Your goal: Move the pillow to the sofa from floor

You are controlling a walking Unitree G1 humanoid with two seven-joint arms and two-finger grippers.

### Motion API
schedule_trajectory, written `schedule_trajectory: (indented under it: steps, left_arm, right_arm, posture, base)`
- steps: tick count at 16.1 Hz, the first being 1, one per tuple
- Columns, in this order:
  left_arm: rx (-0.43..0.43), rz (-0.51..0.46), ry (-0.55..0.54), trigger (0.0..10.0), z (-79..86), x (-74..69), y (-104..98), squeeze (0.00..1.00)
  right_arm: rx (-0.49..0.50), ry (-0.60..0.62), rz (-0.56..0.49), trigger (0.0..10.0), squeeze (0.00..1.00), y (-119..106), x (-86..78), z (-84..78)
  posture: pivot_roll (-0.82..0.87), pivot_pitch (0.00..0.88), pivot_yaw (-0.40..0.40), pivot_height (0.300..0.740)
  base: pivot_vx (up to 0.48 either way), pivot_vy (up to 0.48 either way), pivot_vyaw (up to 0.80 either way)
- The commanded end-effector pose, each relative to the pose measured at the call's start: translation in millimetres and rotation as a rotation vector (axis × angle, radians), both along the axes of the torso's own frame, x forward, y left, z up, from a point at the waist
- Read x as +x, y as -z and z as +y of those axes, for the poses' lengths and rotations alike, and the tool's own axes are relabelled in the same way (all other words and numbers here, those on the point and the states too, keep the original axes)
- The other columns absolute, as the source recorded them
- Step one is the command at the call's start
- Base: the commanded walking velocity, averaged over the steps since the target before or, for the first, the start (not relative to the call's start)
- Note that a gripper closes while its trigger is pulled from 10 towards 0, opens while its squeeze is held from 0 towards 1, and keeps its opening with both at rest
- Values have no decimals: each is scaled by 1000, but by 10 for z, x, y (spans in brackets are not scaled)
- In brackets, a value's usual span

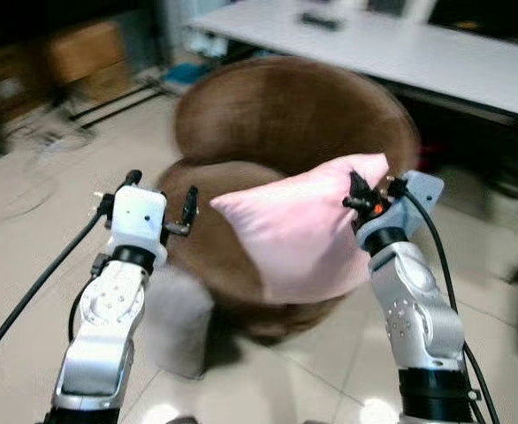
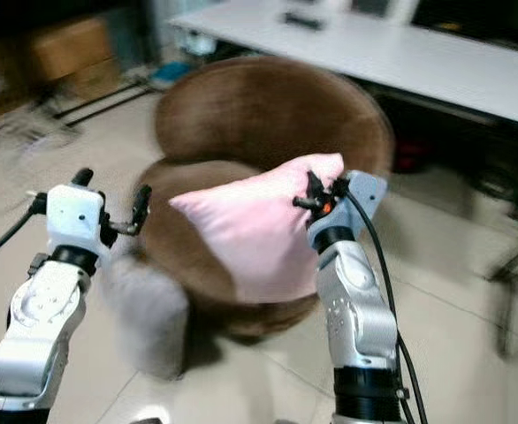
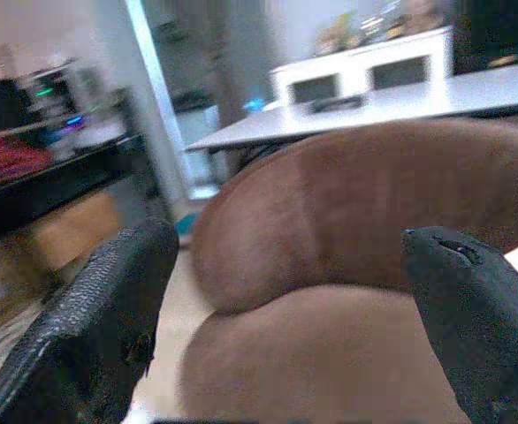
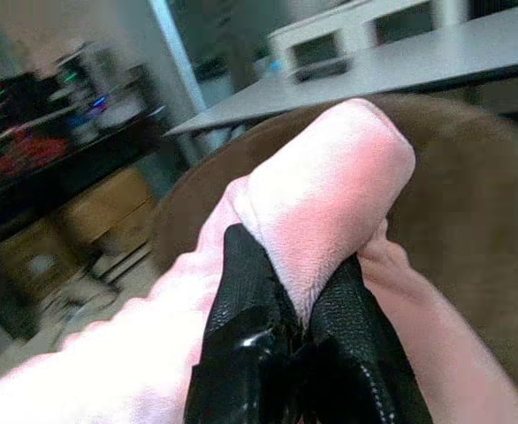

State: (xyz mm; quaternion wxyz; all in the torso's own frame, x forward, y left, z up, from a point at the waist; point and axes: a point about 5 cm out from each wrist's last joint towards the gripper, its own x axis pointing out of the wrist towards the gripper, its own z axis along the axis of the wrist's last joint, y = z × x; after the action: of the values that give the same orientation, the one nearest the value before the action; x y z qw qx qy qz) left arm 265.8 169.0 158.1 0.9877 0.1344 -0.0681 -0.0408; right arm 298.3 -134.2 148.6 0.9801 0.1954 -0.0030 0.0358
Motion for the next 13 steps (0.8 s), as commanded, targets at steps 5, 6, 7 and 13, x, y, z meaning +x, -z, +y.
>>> schedule_trajectory:
  steps: [5,6,7,13]
  left_arm:
    - [-3,-5,40,10000,-60,32,-11,0]
    - [-1,-5,45,10000,-69,33,-11,0]
    - [0,-5,48,10000,-73,33,-8,0]
    - [11,-1,60,10000,-74,24,6,0]
  right_arm:
    - [3,42,-57,10000,0,-113,18,-91]
    - [2,43,-65,10000,0,-122,17,-99]
    - [4,43,-67,10000,0,-125,16,-100]
    - [-14,27,-73,10000,0,-137,44,-93]
  posture:
    - [72,0,-41,740]
    - [72,0,-41,740]
    - [72,0,-41,740]
    - [81,0,-46,740]
  base:
    - [332,0,-640]
    - [334,0,0]
    - [334,0,0]
    - [331,0,0]
